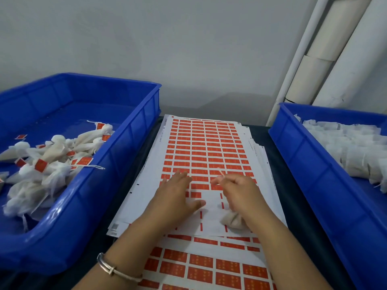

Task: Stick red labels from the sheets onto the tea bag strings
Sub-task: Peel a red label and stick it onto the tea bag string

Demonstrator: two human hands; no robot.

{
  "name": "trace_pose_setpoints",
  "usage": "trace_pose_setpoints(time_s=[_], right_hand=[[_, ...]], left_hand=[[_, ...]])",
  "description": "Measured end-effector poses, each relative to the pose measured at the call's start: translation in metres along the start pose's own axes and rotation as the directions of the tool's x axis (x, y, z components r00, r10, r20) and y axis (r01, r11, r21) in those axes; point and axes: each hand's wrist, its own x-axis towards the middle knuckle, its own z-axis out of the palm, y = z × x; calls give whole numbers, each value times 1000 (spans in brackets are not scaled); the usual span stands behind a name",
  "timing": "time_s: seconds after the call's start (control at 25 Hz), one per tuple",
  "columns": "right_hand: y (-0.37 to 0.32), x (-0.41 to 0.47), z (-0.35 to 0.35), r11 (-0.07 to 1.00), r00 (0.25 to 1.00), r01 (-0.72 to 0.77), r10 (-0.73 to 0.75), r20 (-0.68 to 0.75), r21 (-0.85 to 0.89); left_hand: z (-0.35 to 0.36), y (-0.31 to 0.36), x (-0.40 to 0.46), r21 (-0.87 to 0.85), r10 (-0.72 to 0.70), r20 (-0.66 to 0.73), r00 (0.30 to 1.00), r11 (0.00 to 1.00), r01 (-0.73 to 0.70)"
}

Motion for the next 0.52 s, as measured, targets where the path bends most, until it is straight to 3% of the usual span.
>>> trace_pose_setpoints(time_s=[0.08, 0.12, 0.28, 0.44, 0.52], right_hand=[[2, 5, 8, 933, 997, 60, -71, -16, -354], [2, 6, 10, 895, 996, 79, -86, 4, -438], [1, 5, 3, 943, 999, 24, -32, -19, -333], [1, -7, 1, 946, 992, -83, 109, 66, -313], [1, -8, 2, 928, 998, -59, 54, -23, -367]], left_hand=[[12, -6, 6, 55, -12, -10, 1000, 998, 12], [15, -8, 8, 59, -15, -20, 1000, 998, 16], [22, -7, 10, 121, 5, -27, 1000, 993, -1], [18, -4, 10, 183, -11, -40, 999, 983, 18], [16, -1, 10, 207, -15, -75, 997, 978, 30]])
